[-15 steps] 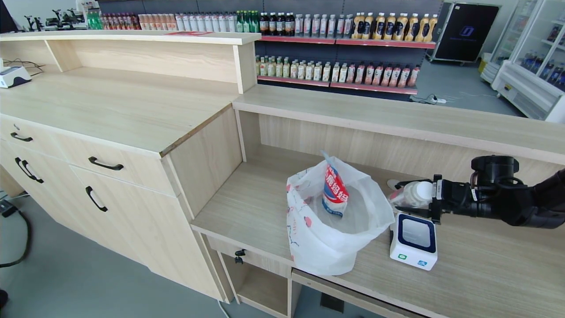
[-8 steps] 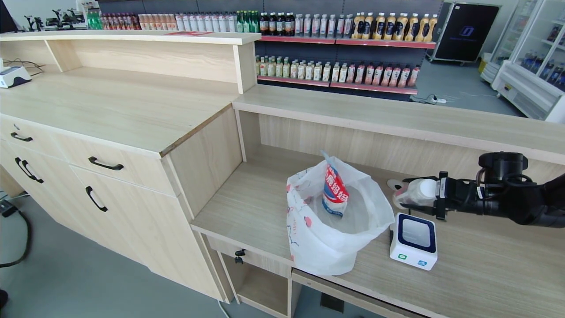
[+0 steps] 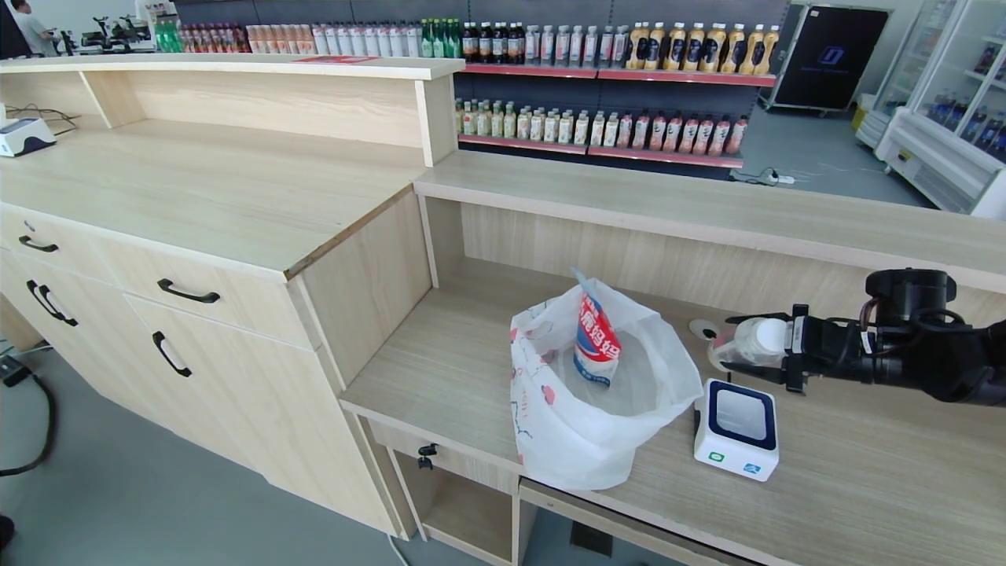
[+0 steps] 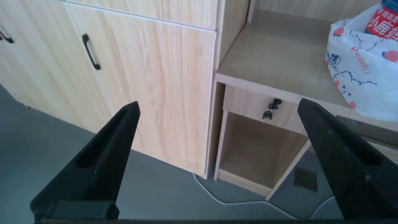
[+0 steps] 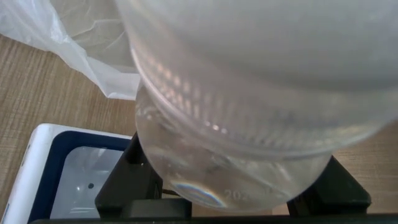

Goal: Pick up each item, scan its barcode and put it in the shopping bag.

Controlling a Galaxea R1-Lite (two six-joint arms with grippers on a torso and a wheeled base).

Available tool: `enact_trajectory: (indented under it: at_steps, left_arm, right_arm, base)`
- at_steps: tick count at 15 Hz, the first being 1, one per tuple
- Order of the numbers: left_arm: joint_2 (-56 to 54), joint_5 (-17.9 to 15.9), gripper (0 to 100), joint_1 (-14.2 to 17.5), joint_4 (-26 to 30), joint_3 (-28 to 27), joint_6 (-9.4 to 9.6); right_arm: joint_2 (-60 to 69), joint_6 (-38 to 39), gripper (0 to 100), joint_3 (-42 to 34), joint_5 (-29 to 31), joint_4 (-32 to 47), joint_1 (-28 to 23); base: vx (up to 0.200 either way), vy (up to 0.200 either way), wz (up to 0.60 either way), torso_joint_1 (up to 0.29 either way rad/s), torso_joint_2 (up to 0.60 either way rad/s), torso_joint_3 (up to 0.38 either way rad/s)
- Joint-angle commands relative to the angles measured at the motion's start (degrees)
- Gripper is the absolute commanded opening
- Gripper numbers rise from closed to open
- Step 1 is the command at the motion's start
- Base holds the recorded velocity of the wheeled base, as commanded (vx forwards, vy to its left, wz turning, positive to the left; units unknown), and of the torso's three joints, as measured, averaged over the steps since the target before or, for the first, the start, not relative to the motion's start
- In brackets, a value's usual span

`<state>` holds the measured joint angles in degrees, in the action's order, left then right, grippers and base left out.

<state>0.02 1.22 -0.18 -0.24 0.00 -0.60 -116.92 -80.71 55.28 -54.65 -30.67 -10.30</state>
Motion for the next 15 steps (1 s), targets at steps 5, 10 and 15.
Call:
enact_trajectory:
  at_steps: [5, 10, 15]
  left_arm:
    - [0.0, 0.0, 100, 0.0, -0.1, 0.0, -0.02]
    - [0.0, 0.0, 100, 0.0, 0.0, 0.0, -0.02]
    - [0.0, 0.0, 100, 0.0, -0.1, 0.0, -0.02]
  right_arm:
    - [31.2, 42.9, 0, -1.8, 9.7, 16.6, -0.8]
    - [41.1, 56.0, 0, -10.4, 20.3, 12.6, -7.4]
    - [43.4, 54.8, 0, -12.1, 22.4, 12.5, -9.4]
  base:
    - [0.0, 0.0, 0.0, 0.0, 0.0, 0.0]
    - [0.0, 0.0, 0.0, 0.0, 0.0, 0.0]
    - [0.0, 0.0, 0.0, 0.0, 0.0, 0.0]
